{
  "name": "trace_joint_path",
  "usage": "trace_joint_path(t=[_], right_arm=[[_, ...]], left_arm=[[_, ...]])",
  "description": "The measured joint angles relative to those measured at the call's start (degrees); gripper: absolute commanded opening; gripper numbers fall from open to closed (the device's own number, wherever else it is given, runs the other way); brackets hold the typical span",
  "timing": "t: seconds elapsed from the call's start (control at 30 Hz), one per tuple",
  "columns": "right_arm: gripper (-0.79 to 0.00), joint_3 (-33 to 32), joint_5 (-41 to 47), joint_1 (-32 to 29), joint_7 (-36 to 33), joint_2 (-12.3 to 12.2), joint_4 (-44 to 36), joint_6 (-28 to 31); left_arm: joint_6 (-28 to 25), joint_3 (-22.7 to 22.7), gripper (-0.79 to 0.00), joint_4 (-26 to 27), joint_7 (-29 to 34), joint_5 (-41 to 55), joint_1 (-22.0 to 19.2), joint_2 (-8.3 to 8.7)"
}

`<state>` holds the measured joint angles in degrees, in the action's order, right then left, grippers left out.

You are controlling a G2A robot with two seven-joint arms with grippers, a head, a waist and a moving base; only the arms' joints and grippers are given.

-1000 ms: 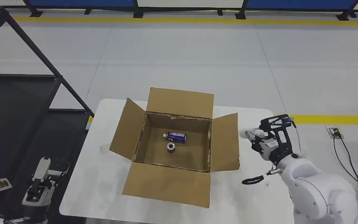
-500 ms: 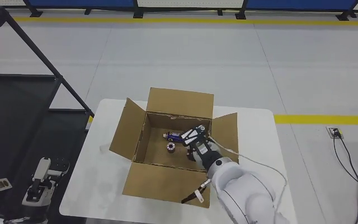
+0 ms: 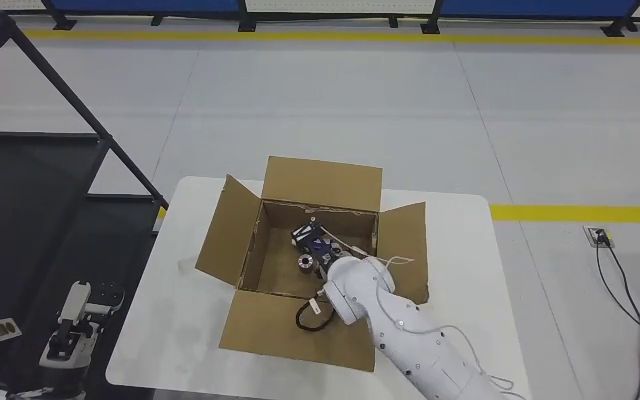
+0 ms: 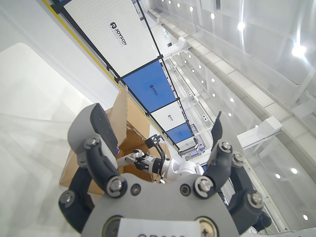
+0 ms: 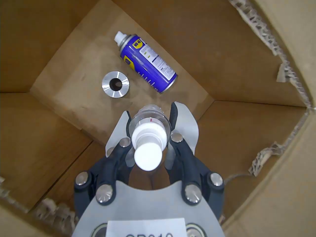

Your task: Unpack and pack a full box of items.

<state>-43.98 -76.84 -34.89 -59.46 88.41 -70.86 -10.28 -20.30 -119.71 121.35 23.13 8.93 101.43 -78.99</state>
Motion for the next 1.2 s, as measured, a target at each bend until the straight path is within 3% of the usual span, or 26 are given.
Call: trace_joint_path(t=[0.03,0.1,0.2,0.37,0.43,0.53,0.6,0.73,0.87,0.97,1.2], right_arm=[[-0.588,0.1,0.7,0.6,0.2,0.3,1.5,0.0],[-0.449,0.5,1.8,1.6,0.8,1.0,4.2,0.3],[-0.449,0.9,2.3,2.1,1.3,1.6,6.0,0.5],[-0.379,0.5,0.7,1.2,1.8,1.8,3.8,0.1],[-0.231,-0.2,-0.1,0.3,1.4,1.6,1.9,-0.2],[-0.142,-1.9,-1.6,-1.6,0.3,1.0,-2.4,0.0],[0.0,-3.3,-2.9,-3.3,-0.4,0.4,-6.1,0.6],[0.0,-6.4,-6.4,-7.7,-3.6,-0.9,-17.5,3.0],[0.0,-11.1,-11.5,-15.0,-9.7,-2.7,-36.3,6.1],[0.0,-12.8,-12.7,-18.3,-12.1,-3.2,-45.2,7.5],[0.0,-12.7,-12.6,-17.8,-11.8,-3.2,-43.3,7.3]], left_arm=[[0.0,0.0,0.0,0.0,0.0,0.0,0.0,0.0],[0.0,0.0,0.0,0.0,0.0,0.0,0.0,0.0],[0.0,0.0,0.0,0.0,0.0,0.0,0.0,0.0],[0.0,0.0,0.0,0.0,0.0,0.0,0.0,0.0],[0.0,0.0,0.0,0.0,0.0,0.0,0.0,0.0],[0.0,0.0,0.0,0.0,0.0,0.0,0.0,0.0],[0.0,0.0,0.0,0.0,0.0,0.0,0.0,0.0],[0.0,0.0,0.0,0.0,0.0,0.0,0.0,0.0],[0.0,0.0,0.0,0.0,0.0,0.0,0.0,0.0],[0.0,0.0,0.0,0.0,0.0,0.0,0.0,0.0],[0.0,0.0,0.0,0.0,0.0,0.0,0.0,0.0]])
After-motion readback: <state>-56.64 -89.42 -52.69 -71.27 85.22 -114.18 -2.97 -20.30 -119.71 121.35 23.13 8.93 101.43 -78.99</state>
